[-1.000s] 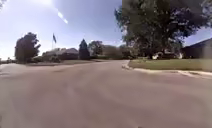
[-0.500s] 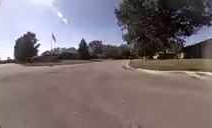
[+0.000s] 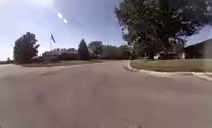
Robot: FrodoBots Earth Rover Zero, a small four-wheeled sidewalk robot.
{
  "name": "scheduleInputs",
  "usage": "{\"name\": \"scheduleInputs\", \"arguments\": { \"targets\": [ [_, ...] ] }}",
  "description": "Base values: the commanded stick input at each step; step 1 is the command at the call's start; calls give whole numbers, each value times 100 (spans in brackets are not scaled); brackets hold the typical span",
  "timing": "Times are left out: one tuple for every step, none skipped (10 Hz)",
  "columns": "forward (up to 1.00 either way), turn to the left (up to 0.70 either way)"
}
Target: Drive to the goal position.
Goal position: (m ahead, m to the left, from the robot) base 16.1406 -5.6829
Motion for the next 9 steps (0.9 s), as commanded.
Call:
{"name": "scheduleInputs", "arguments": {
  "targets": [
    [100,0],
    [100,0],
    [100,0],
    [100,0],
    [100,0],
    [100,0],
    [100,0],
    [100,0],
    [100,0]
  ]
}}
